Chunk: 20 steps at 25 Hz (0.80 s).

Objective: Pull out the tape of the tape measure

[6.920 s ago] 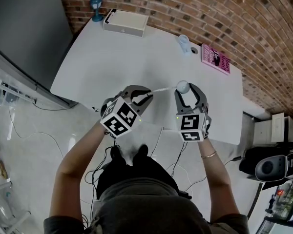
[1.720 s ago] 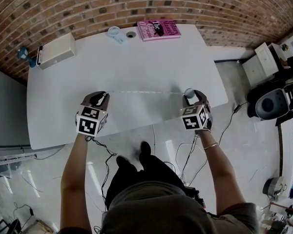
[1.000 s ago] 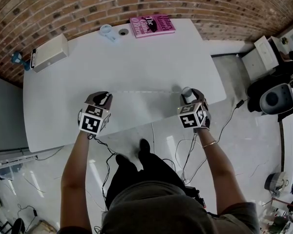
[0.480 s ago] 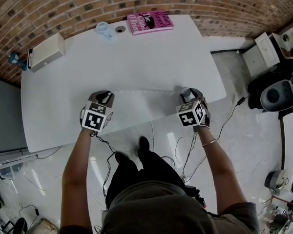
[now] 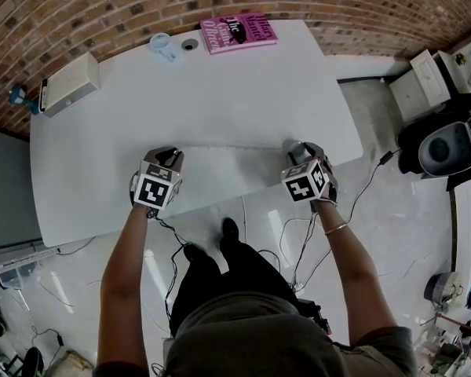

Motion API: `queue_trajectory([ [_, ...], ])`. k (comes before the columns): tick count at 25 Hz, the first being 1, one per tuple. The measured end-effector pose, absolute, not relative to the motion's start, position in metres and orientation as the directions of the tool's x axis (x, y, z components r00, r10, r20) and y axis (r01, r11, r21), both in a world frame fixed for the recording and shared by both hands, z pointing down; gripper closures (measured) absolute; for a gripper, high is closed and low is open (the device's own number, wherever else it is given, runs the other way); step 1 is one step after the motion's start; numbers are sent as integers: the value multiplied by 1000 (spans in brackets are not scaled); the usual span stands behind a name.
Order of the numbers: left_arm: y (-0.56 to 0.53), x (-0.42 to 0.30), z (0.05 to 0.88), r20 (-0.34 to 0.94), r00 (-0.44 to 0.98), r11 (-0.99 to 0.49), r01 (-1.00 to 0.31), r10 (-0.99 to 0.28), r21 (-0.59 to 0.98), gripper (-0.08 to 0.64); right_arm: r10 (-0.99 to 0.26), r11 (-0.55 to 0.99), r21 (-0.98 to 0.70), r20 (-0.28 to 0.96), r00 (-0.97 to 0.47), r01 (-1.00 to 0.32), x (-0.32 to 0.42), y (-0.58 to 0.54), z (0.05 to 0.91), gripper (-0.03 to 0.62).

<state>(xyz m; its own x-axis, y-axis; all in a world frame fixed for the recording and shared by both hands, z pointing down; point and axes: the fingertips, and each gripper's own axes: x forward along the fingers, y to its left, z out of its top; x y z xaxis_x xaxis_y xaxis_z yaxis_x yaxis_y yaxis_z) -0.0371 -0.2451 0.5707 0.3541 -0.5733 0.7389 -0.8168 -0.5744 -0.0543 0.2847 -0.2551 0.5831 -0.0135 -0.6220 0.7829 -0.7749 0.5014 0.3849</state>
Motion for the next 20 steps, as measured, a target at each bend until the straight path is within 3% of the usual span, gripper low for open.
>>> queue_trajectory([
  [20,-248,-36,590,790,310,-592,-802,-528,-80,495,-536,568,335,843,-30,-752,284,-261,591,374],
])
